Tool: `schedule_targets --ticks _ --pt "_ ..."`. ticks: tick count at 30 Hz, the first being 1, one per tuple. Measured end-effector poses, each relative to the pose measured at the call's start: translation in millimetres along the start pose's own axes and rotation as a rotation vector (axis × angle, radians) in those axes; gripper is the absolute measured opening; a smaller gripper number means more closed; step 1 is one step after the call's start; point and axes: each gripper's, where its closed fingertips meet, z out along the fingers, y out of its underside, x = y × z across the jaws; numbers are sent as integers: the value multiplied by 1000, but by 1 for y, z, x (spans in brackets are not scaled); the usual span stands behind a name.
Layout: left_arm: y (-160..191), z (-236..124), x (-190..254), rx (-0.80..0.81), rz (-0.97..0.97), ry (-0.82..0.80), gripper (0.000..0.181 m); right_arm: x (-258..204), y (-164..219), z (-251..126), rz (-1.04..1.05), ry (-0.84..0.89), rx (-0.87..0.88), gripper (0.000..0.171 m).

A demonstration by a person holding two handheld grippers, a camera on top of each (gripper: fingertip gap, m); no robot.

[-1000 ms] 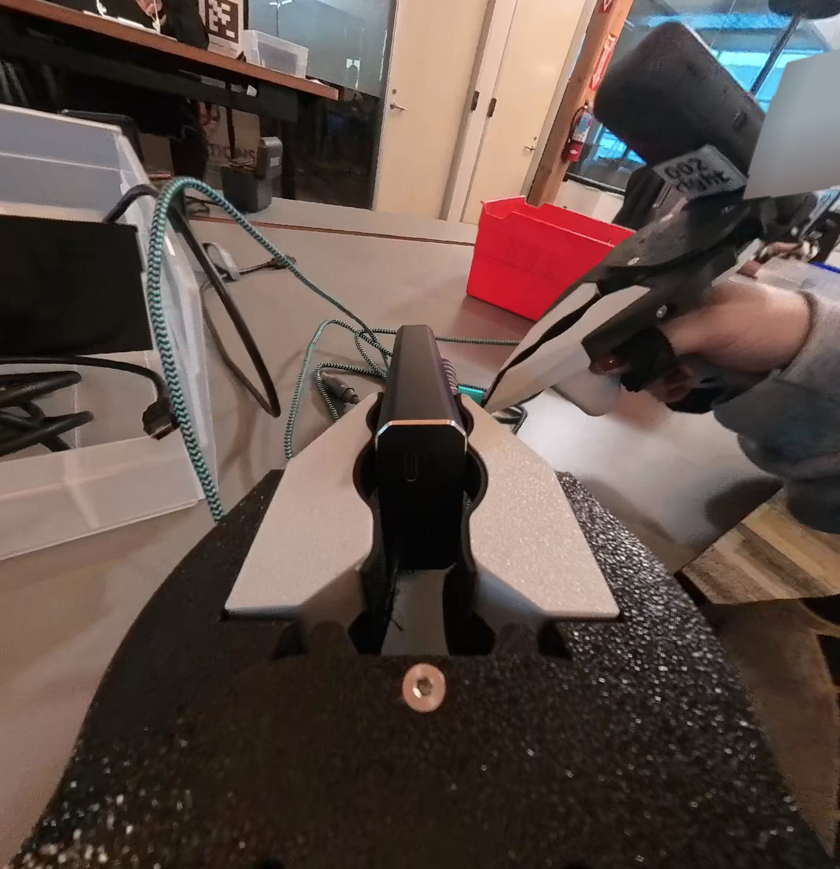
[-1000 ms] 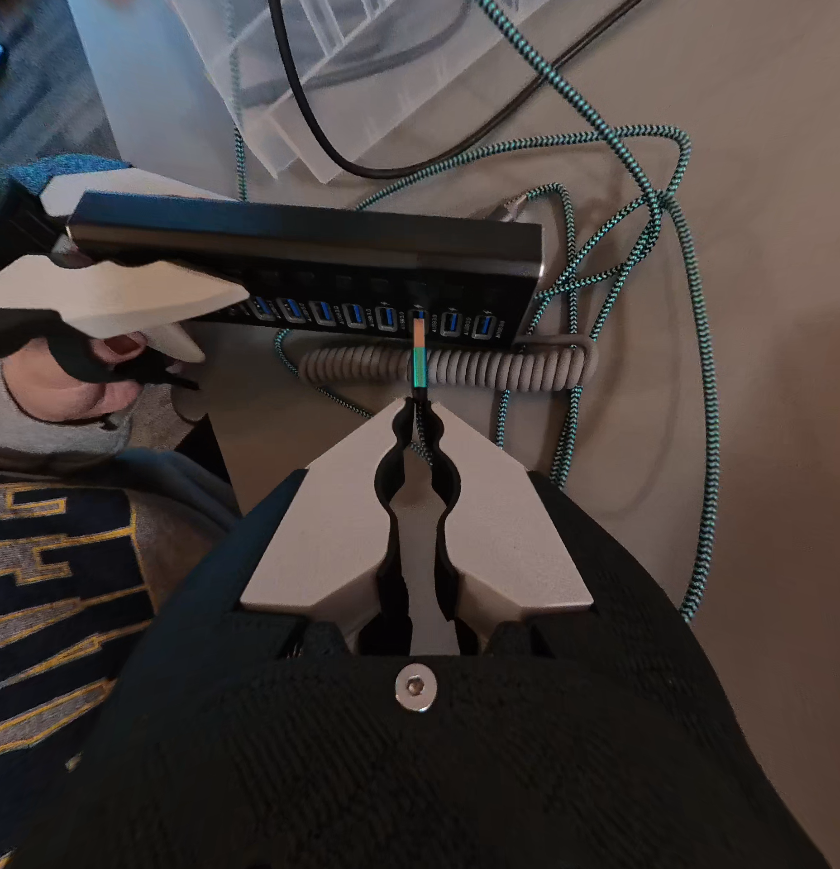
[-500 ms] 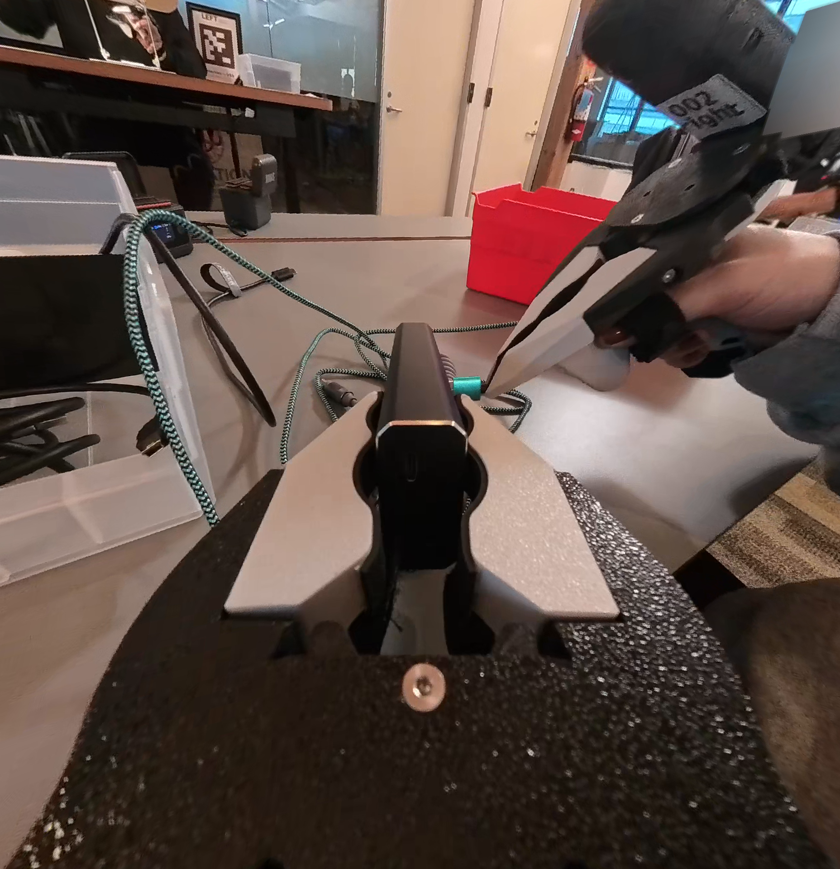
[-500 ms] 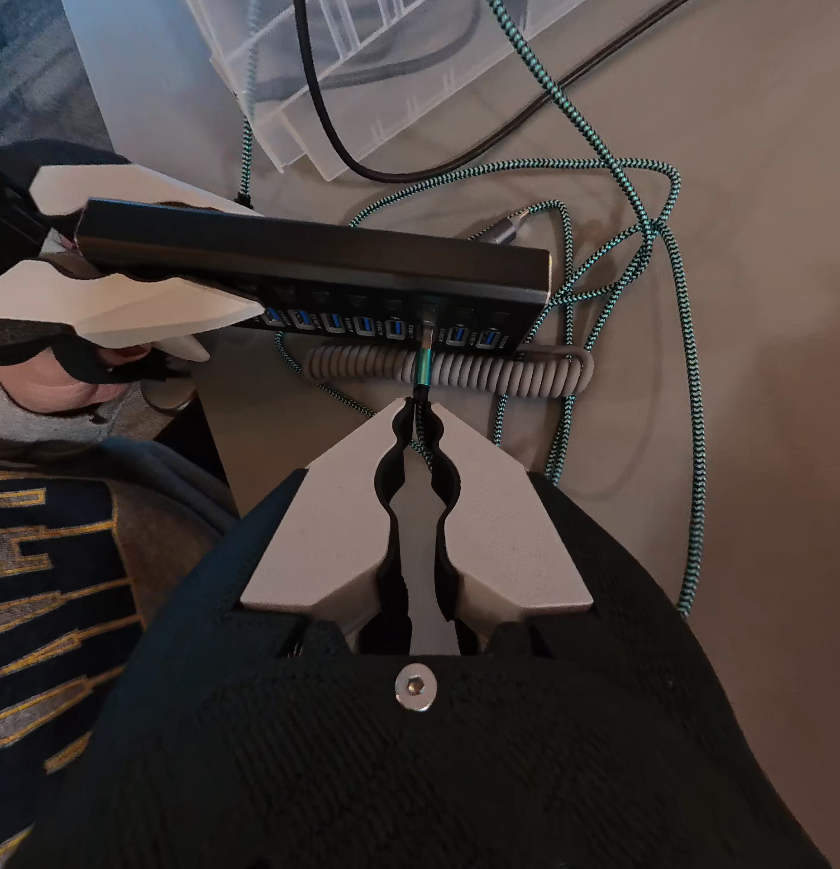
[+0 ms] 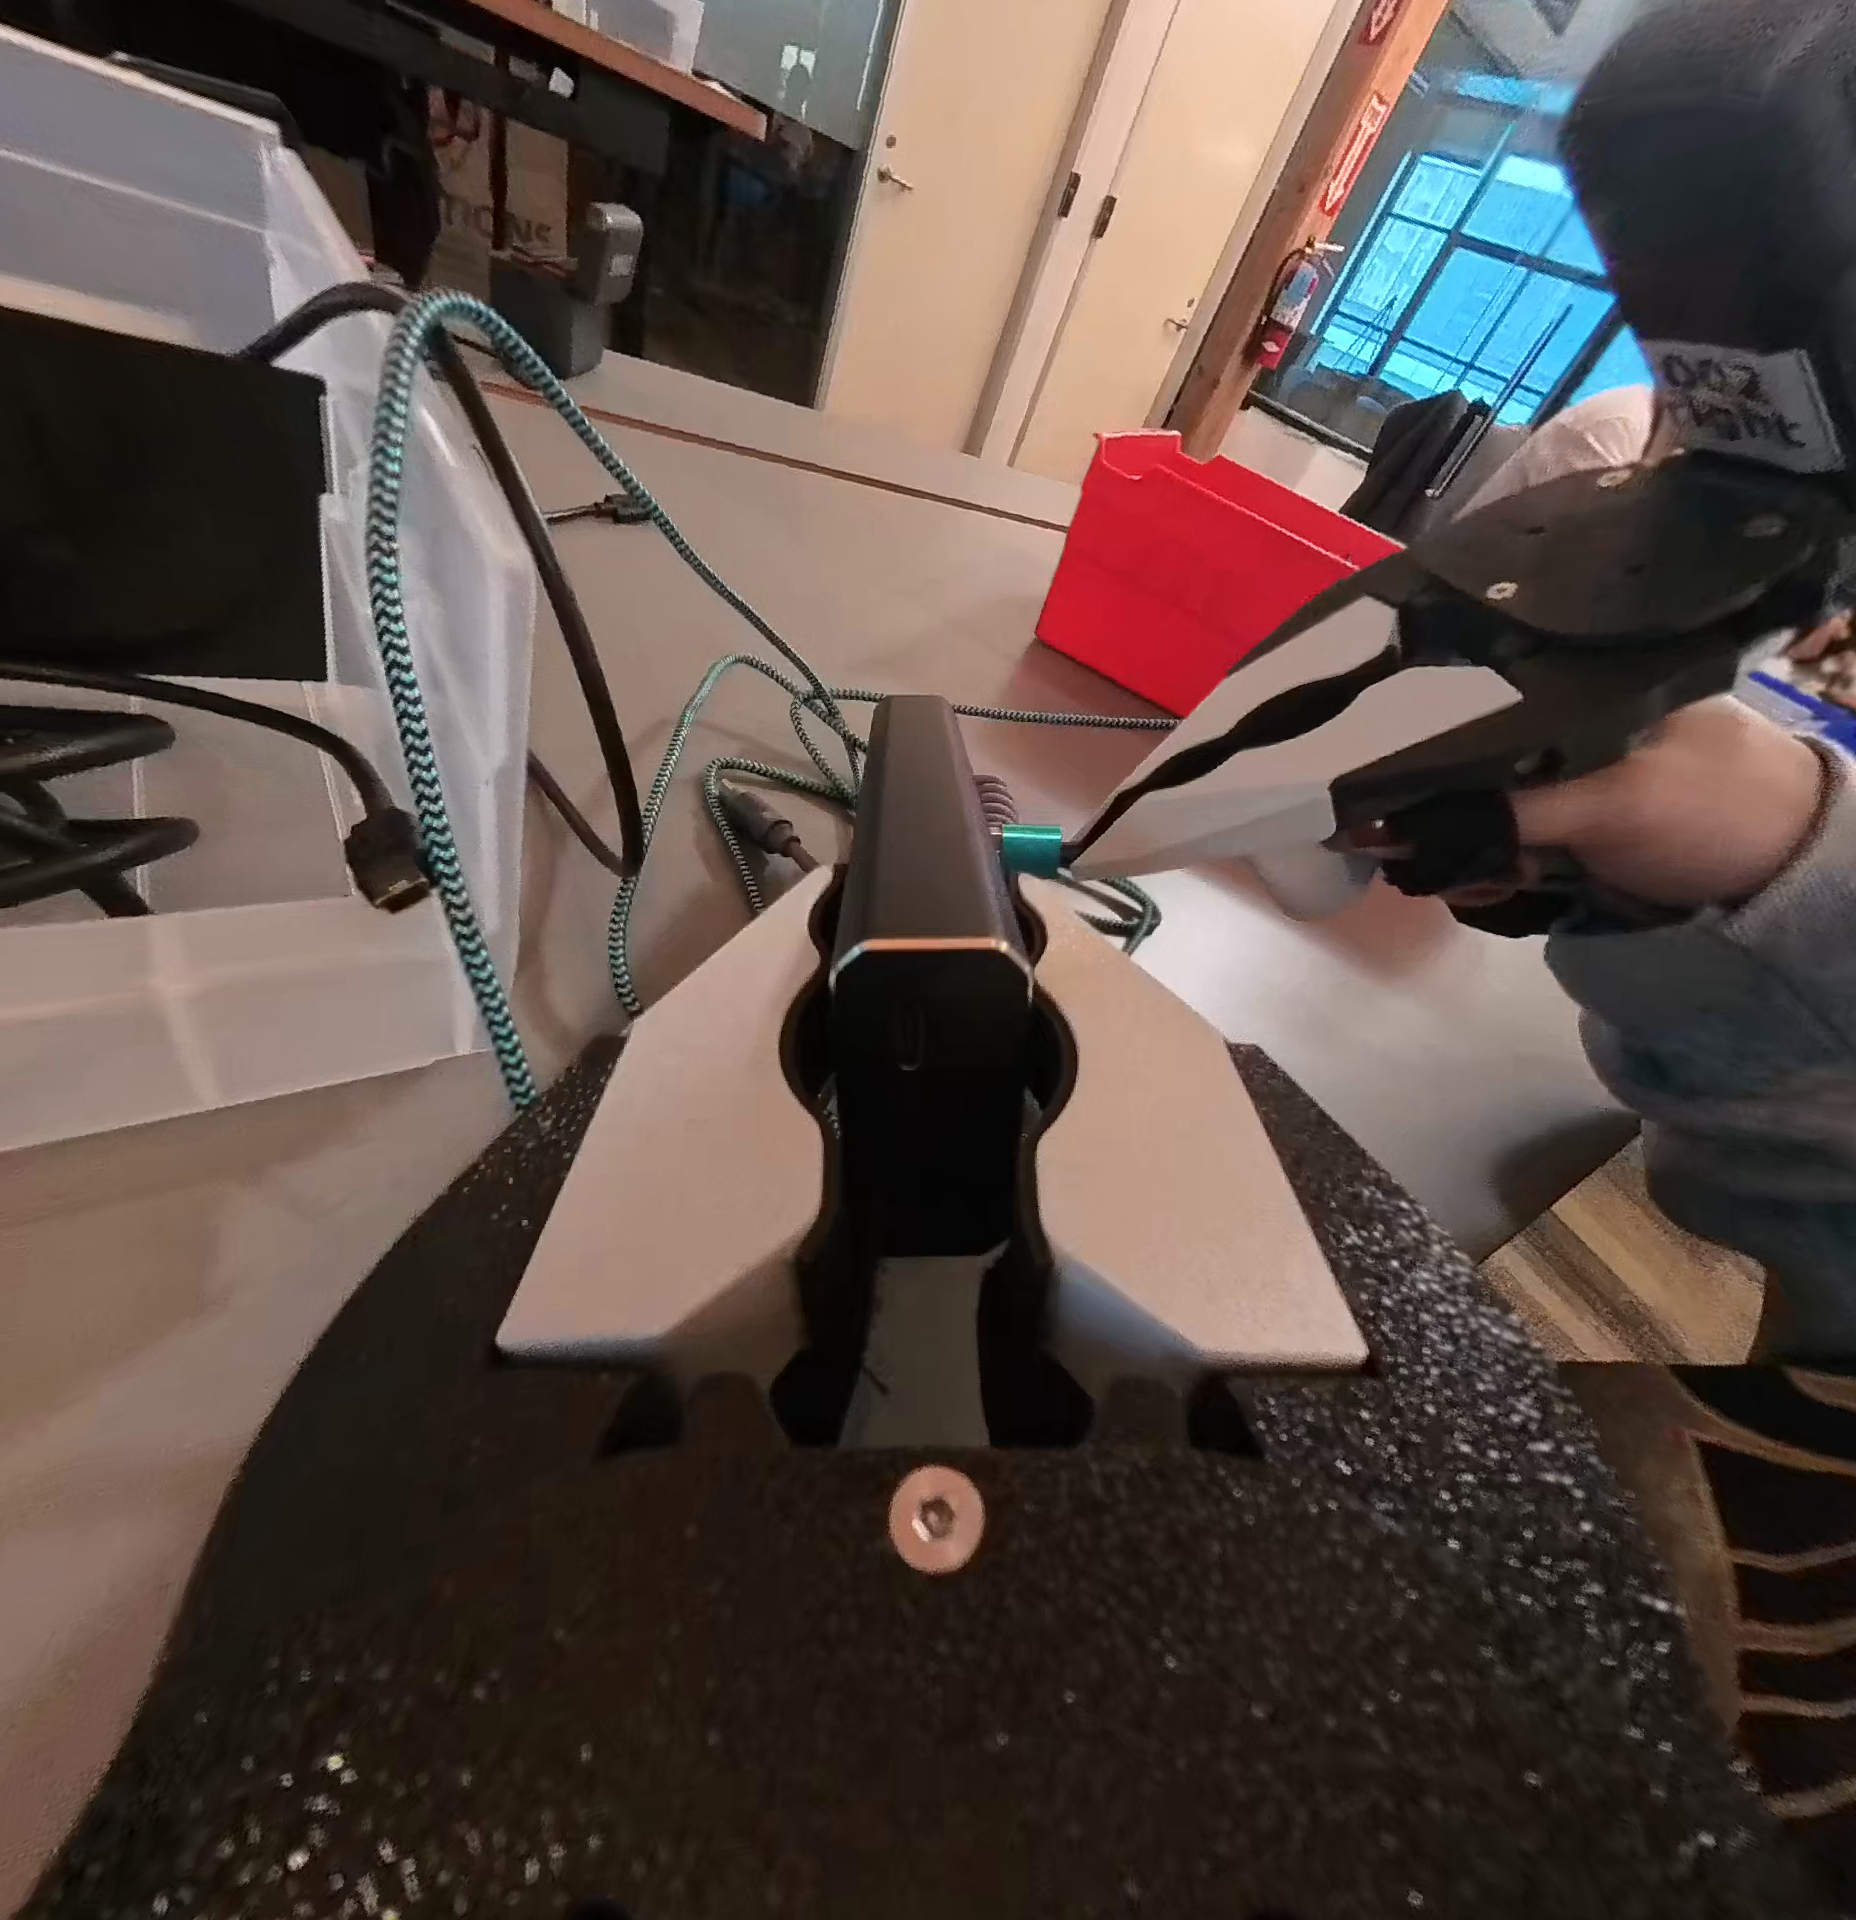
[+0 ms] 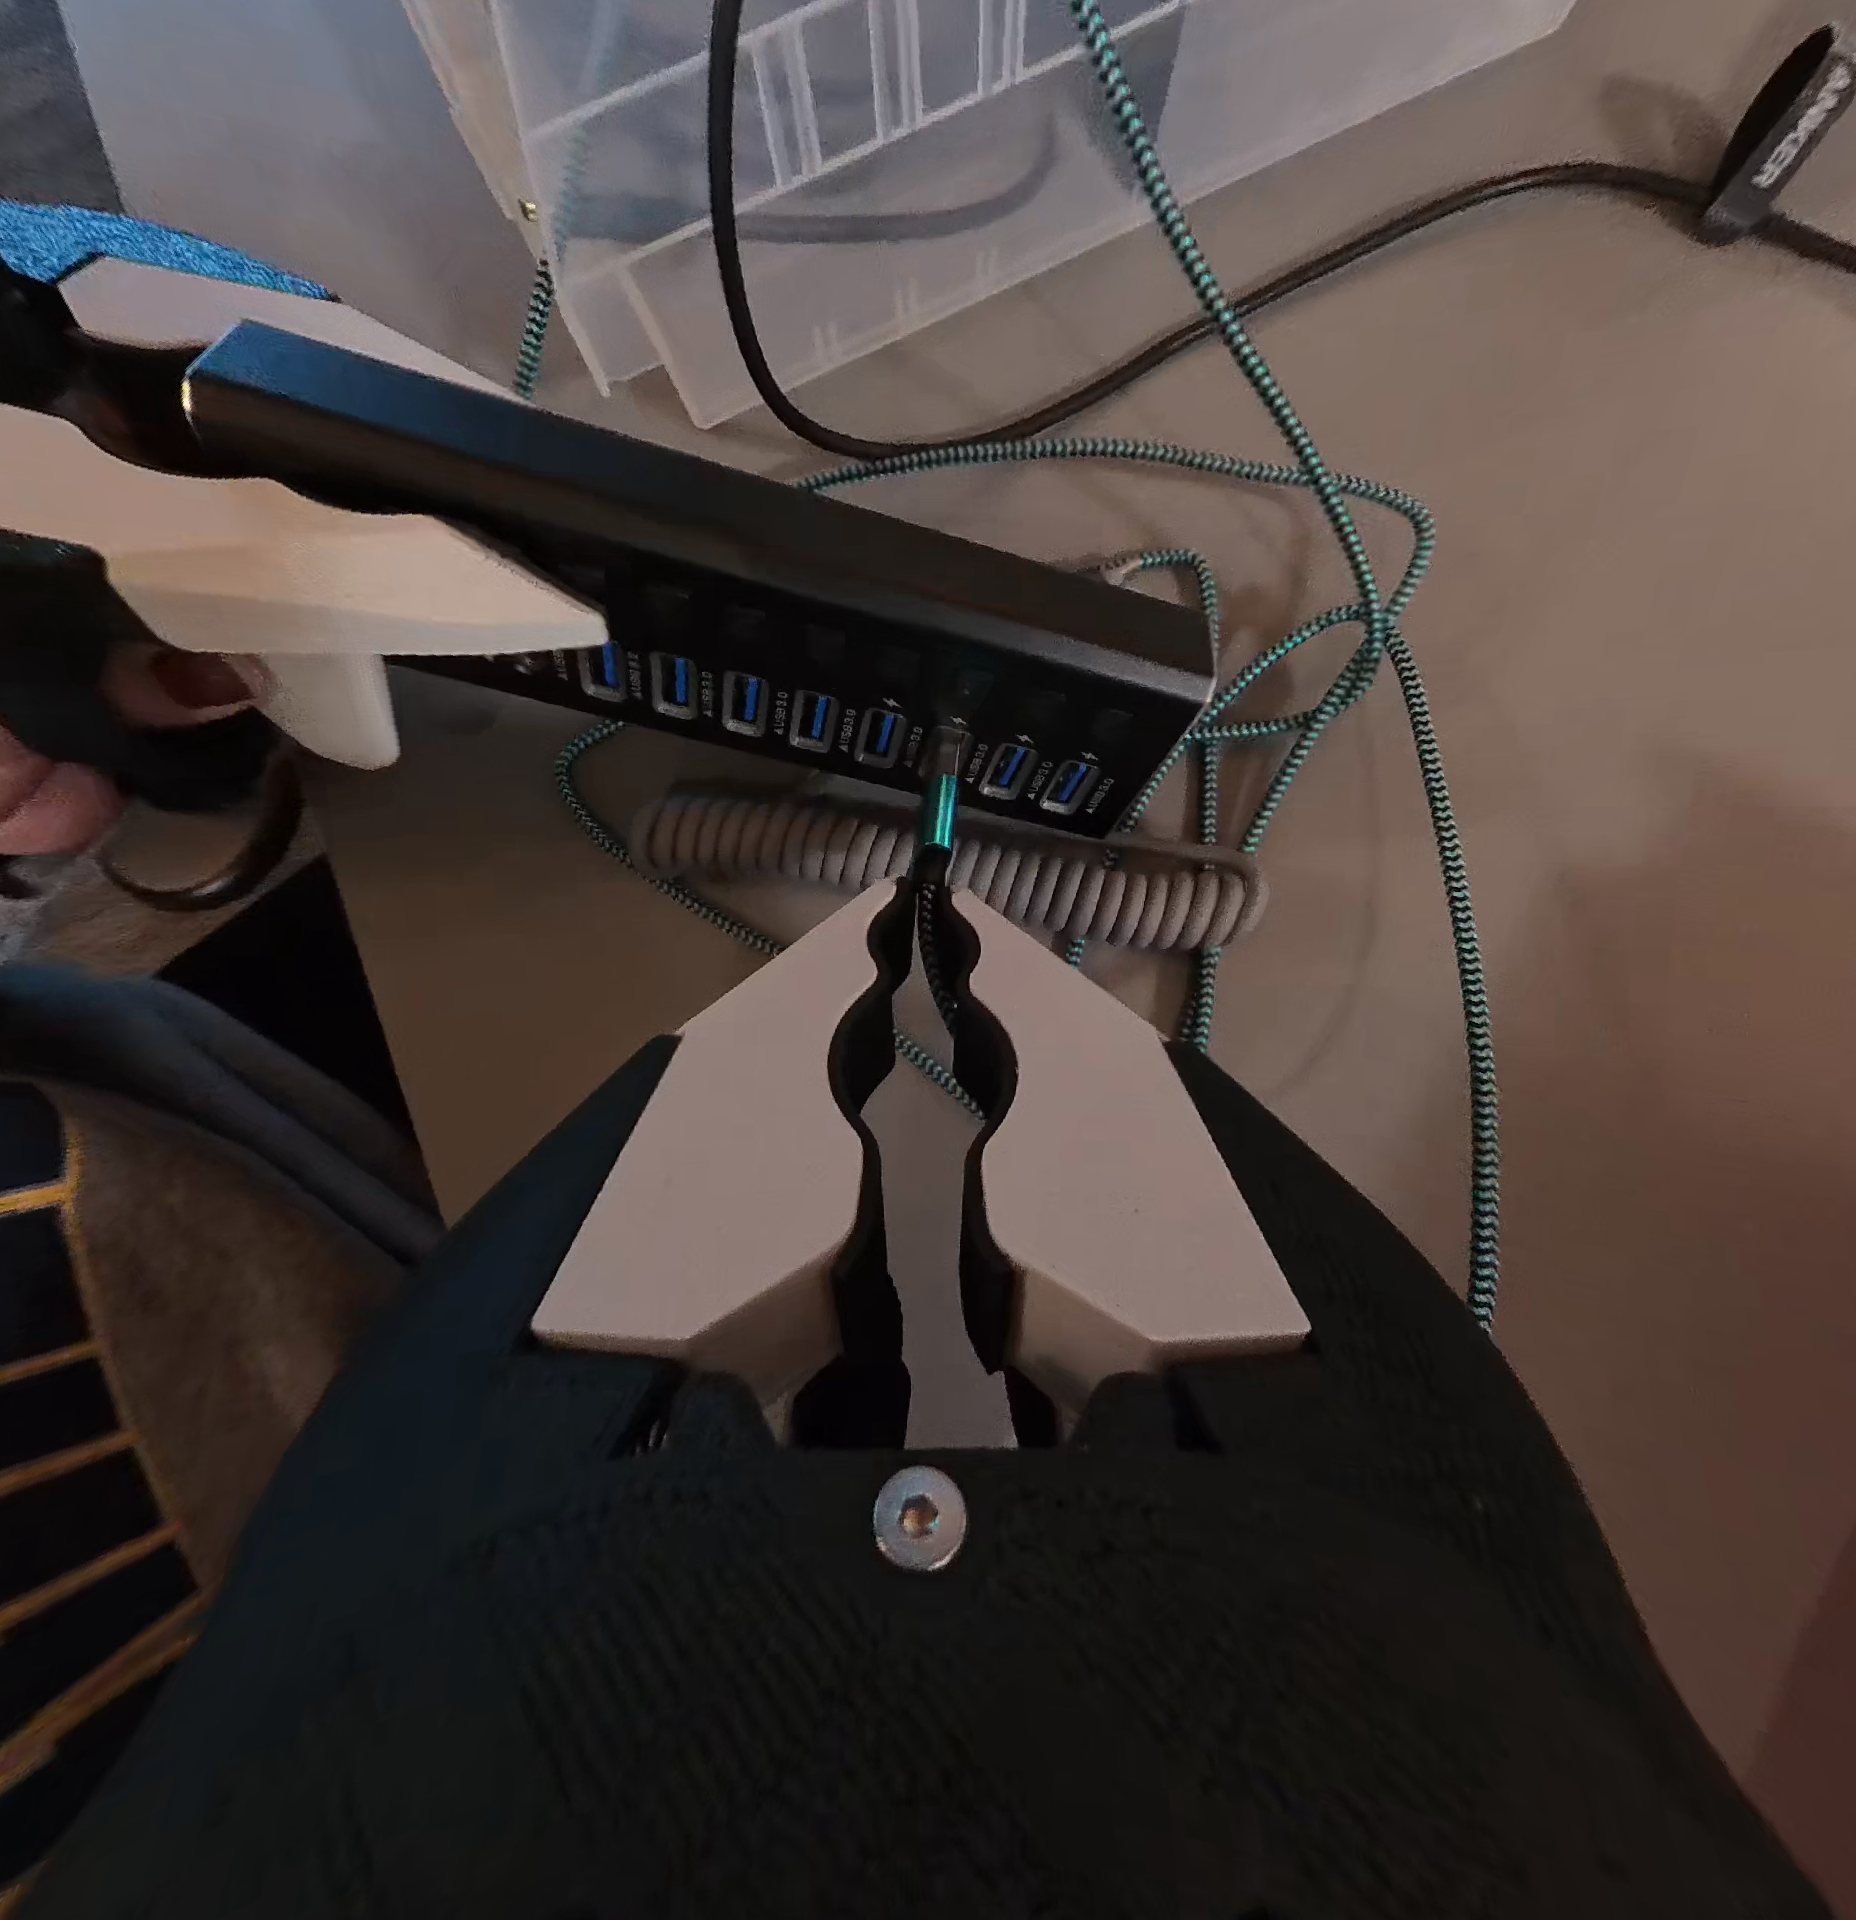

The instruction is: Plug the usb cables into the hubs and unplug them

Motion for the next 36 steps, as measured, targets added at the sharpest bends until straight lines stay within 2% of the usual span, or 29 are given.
schedule_targets --ticks 4,13,24,28,36 --pt "2 1 -1 -15 4 -11 27 1 -3 4 -13 35 15 2" --pt "5 2 -2 -43 -10 23 28 5 -7 3 45 -30 109 2" --pt "11 5 3 -98 31 34 30 9 -7 6 89 -25 162 1" --pt "12 5 5 -97 80 27 30 8 -5 10 18 33 136 1" --pt "6 4 1 -53 66 16 29 7 -7 11 15 -14 169 2"
